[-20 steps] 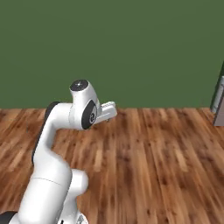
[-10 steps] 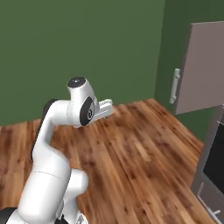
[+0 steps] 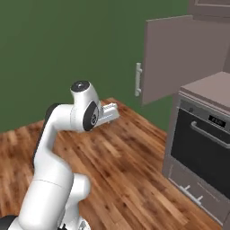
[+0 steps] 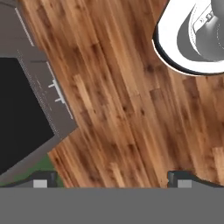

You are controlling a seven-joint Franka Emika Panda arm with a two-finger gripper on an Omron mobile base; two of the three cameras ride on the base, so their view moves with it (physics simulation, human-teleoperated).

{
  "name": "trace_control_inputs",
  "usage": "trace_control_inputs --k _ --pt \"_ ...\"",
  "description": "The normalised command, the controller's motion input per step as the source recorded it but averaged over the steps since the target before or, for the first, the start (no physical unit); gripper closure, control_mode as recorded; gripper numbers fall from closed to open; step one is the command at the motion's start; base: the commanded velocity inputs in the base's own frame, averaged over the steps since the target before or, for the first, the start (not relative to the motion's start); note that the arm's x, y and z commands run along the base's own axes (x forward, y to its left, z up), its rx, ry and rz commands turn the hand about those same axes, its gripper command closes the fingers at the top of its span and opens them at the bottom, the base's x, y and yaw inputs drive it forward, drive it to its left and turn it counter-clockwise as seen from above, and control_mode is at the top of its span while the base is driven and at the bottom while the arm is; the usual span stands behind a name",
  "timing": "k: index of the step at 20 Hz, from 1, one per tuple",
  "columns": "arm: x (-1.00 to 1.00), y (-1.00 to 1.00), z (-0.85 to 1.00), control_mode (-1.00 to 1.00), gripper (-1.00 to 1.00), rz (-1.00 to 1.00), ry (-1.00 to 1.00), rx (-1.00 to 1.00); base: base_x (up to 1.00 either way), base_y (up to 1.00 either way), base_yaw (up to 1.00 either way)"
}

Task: Move the bowls from the cabinet to the plates on the dining table.

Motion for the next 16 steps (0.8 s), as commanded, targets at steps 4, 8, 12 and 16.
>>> trace_control_inputs --k 4,8,12,16 --pt "0.00 0.00 0.00 1.00 -1.00 0.00 0.00 0.00 0.00 0.00 -0.50" --pt "0.00 0.00 0.00 1.00 -1.00 0.00 0.00 0.00 0.00 0.00 -0.53" --pt "0.00 0.00 0.00 1.00 -1.00 0.00 0.00 0.00 0.00 0.00 -0.50" --pt "0.00 0.00 0.00 1.00 -1.00 0.00 0.00 0.00 0.15 0.00 -0.41"
